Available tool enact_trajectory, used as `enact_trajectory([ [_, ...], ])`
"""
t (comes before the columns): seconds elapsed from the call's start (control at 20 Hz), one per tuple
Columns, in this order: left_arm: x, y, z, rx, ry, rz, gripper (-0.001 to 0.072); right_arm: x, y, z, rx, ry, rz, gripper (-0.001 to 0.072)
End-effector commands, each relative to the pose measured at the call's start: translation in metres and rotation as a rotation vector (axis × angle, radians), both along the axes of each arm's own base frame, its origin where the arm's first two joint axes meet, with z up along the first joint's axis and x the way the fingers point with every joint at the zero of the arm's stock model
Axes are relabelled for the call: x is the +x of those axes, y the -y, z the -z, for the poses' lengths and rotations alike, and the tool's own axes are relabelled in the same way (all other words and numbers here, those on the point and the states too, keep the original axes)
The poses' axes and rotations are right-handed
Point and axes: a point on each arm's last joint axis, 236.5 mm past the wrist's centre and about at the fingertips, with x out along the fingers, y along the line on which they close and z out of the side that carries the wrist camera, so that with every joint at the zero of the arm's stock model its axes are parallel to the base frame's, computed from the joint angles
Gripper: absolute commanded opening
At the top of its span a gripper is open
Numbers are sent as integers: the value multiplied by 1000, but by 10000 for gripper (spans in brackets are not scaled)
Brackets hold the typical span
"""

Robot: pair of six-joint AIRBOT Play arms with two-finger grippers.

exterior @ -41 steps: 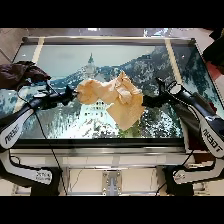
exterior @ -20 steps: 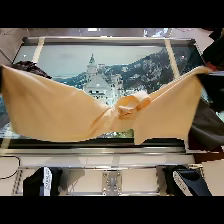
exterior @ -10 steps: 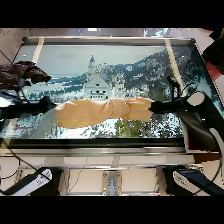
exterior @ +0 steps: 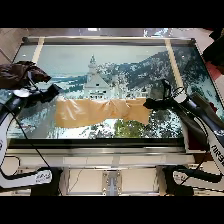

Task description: Fold the shirts.

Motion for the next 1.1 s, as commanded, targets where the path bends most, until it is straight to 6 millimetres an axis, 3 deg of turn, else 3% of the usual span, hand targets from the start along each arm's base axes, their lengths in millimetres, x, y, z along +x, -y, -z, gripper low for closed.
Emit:
enact_trajectory([
  [0.0,-20,-27,-62,55,81,16,555,19,1,-35,-50,57,-81,340],
  [0.1,-65,-52,-65,107,3,11,473,14,7,-53,-120,34,-171,338],
  [0.2,-129,-65,-29,93,-158,-47,474,1,22,-59,-203,-32,-205,339],
  [0.3,-183,-55,12,17,-239,-121,474,-13,34,-66,-256,-59,-207,339],
  [0.4,-211,-27,39,-132,-234,-201,474,-16,37,-84,-267,-23,-195,339],
  [0.6,-225,1,74,-333,-224,-337,473,-26,25,-137,-215,94,-161,339],
  [0.85,-227,-5,93,-343,-271,-379,466,-42,23,-208,-211,302,-129,338],
  [1.0,-223,-2,102,-378,-286,-367,462,-53,23,-232,-215,368,-121,338],
  [1.05,-218,0,102,-403,-268,-365,406,-55,23,-236,-215,381,-120,337],
])
